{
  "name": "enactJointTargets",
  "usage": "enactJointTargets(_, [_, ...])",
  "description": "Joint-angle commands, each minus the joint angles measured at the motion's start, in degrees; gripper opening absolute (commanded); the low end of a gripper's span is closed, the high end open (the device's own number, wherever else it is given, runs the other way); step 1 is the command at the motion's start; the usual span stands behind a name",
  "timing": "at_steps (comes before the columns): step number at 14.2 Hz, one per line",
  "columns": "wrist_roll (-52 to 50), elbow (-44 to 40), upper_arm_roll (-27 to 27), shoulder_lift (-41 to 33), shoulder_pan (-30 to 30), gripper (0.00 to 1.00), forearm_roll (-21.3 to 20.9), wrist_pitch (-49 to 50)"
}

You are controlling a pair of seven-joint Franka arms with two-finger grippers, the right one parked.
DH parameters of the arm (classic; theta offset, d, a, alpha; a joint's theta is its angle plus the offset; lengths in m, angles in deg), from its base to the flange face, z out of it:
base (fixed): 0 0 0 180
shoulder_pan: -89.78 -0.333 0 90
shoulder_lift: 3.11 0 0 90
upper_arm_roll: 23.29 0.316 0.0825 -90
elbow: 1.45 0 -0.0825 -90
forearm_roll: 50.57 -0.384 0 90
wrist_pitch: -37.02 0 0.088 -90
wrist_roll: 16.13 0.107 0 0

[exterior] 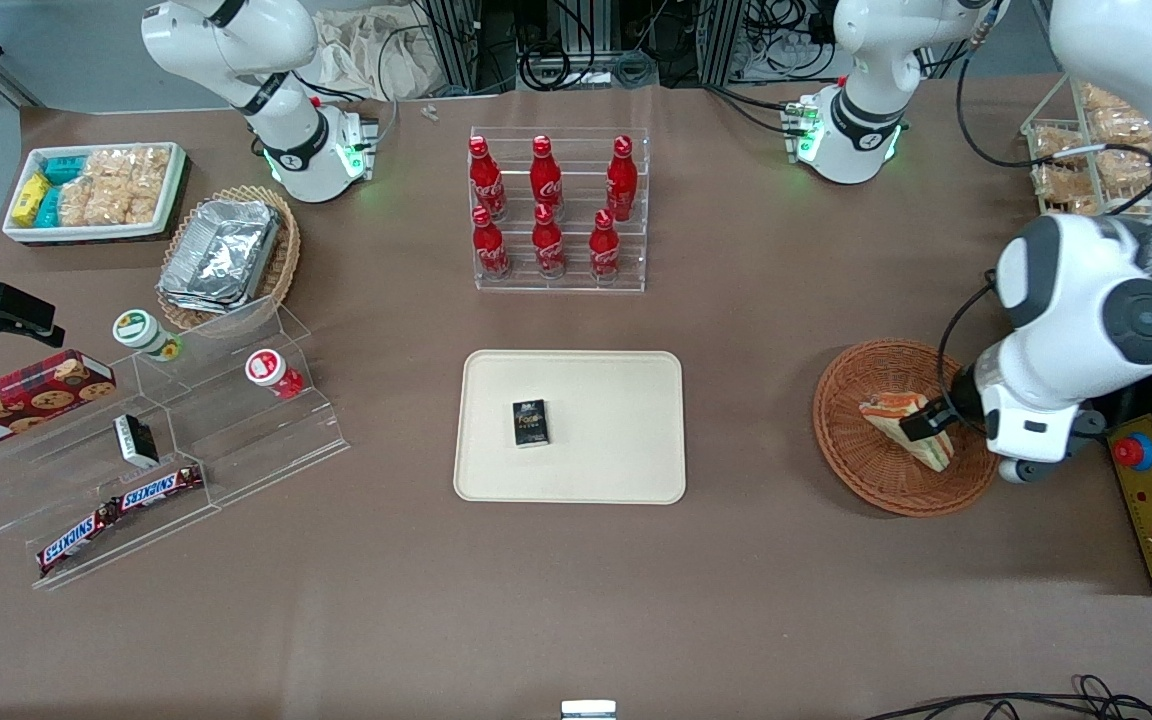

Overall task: Place sandwich from basket to tray
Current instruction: 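Close the left gripper on the wrapped sandwich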

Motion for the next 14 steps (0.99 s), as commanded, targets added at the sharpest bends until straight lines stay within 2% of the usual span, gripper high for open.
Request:
enactJointTargets(1, [-6.2, 7.5, 0.5, -2.4, -0.2, 1.00, -2.1, -6.8])
enactJointTargets(6, [-9.3, 7.9, 3.4, 0.8, -0.2, 1.00, -2.3, -9.1])
enactJointTargets(14, [-11.9, 7.6, 4.3, 5.2, -0.2, 1.00, -2.2, -13.1])
